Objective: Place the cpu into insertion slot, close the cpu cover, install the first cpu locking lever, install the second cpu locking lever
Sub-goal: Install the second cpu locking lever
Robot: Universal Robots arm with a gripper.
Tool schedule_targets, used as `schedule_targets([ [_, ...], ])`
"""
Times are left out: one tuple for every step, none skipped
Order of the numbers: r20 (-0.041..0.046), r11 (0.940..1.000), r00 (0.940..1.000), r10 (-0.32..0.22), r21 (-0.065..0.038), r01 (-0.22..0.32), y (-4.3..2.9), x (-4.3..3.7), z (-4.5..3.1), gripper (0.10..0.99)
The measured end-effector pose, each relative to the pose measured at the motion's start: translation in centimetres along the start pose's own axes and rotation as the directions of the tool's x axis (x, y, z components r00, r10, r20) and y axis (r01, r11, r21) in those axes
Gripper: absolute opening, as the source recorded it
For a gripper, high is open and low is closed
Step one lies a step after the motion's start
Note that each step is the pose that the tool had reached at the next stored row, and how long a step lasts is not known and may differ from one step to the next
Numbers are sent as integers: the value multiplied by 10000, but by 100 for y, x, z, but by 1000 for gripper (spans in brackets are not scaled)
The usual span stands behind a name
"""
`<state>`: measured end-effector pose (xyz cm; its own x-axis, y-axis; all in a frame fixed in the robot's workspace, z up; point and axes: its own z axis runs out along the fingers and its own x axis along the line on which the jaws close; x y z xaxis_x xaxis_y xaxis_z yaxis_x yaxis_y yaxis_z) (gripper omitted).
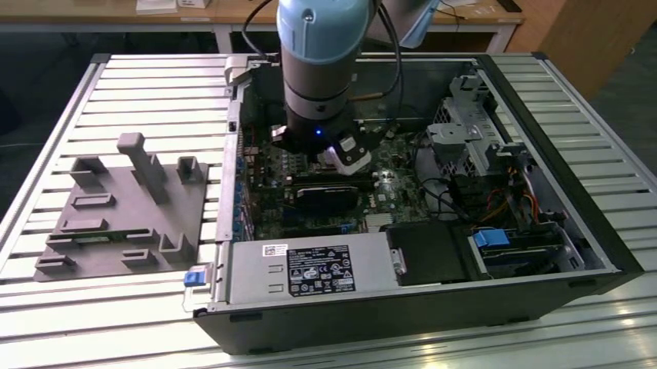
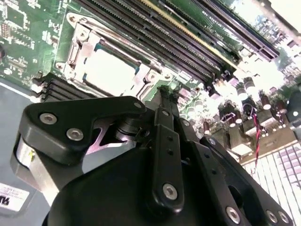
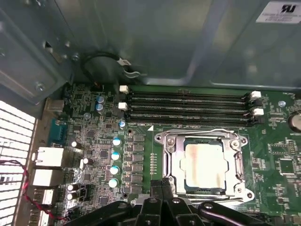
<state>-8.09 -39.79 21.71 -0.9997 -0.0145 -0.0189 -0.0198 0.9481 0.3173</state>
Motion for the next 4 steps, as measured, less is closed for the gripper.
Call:
schedule_targets([
  [1, 10000, 10000, 0, -3, 0, 1, 0, -1, 106],
  [2, 10000, 10000, 0, -3, 0, 1, 0, 0, 106],
  [2, 10000, 10000, 0, -4, 0, 1, 0, 0, 106],
  [2, 10000, 10000, -1, -3, 1, 1, 0, 0, 106],
])
